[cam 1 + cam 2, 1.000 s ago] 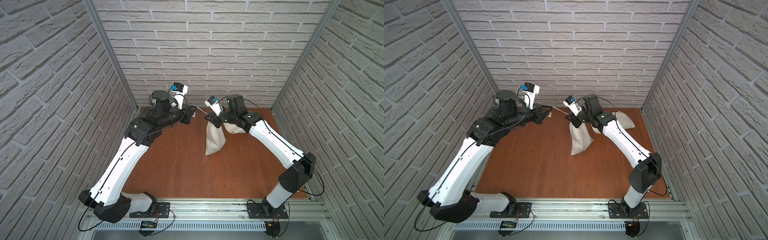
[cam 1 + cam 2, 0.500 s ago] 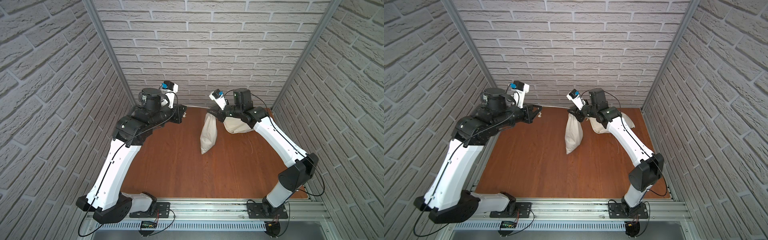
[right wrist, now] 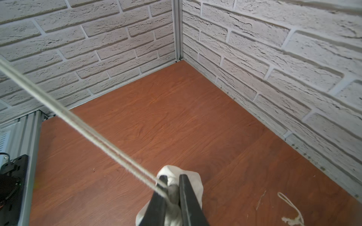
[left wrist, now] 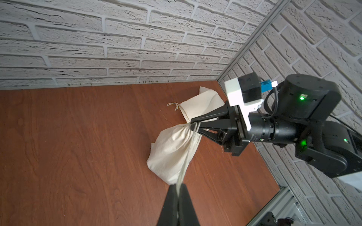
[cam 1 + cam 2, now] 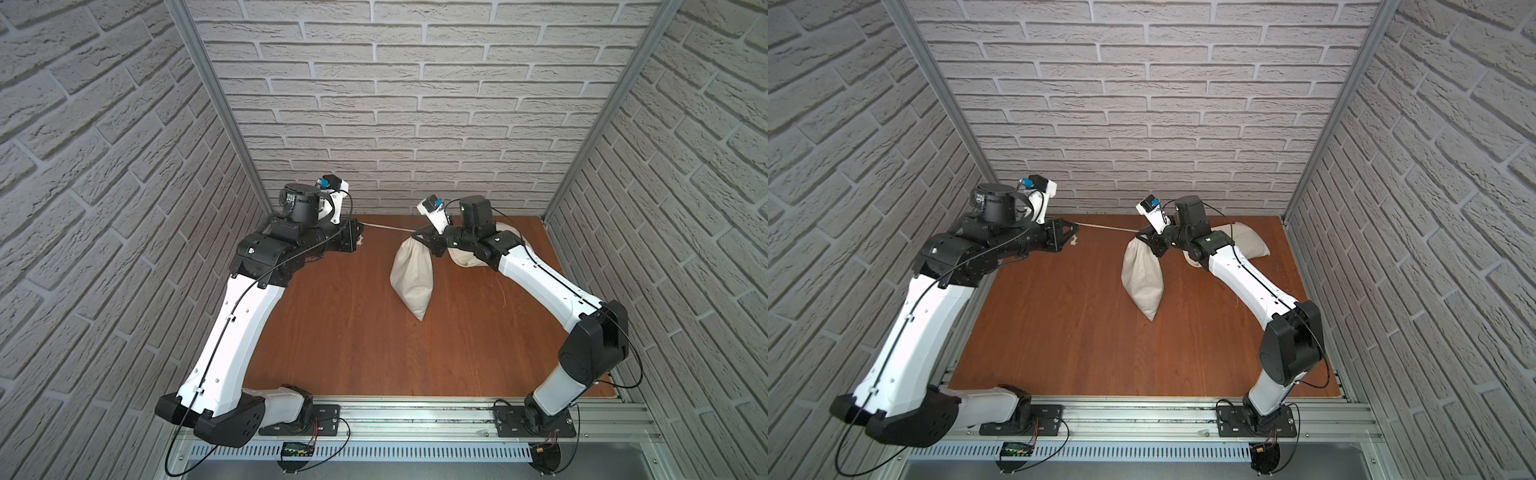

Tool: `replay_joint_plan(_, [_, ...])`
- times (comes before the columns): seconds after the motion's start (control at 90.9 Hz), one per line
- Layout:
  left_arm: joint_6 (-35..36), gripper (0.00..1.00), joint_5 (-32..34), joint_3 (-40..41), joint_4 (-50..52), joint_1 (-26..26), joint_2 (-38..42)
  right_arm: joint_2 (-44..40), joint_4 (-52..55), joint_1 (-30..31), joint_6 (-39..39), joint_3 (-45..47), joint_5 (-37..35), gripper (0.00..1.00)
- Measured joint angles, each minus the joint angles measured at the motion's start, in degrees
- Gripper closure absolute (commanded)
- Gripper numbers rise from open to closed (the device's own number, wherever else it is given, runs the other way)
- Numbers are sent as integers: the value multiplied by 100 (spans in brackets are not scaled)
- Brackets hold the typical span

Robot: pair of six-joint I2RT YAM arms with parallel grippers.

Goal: Close the soil bag
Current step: Frap the soil bag at the center of the board, then place the soil bag at the center of the board.

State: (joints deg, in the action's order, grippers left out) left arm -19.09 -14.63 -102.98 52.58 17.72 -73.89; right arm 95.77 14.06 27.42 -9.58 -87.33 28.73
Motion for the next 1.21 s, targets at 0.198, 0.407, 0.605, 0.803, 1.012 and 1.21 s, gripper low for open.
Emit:
replay_joint_plan(0.198, [-33, 100, -352, -905, 122, -260, -103, -382, 33, 9, 68, -413, -48, 92])
replay_joint_plan(0.407, [-44, 100, -743, -1674, 317, -278, -363, -977, -472, 33, 170, 57, -310, 92])
replay_joint_plan(0.605, [-96, 100, -614, -553, 273, -334, -245, -417, -861, 184, 367, 721, -308, 91])
replay_joint_plan(0.803, [-94, 100, -186, 37, 310, -758, 57, -127, -822, 833, 592, 774, -658, 93])
replay_joint_plan(1.012, [-85, 100, 341, 501, 85, -997, 1110, -31, -586, 1397, 824, 0, -780, 77])
replay_joint_plan(1.21, [-258, 100, 1145, 2282, -638, -1110, 2059, 168, -205, 1416, 1025, 50, -533, 45])
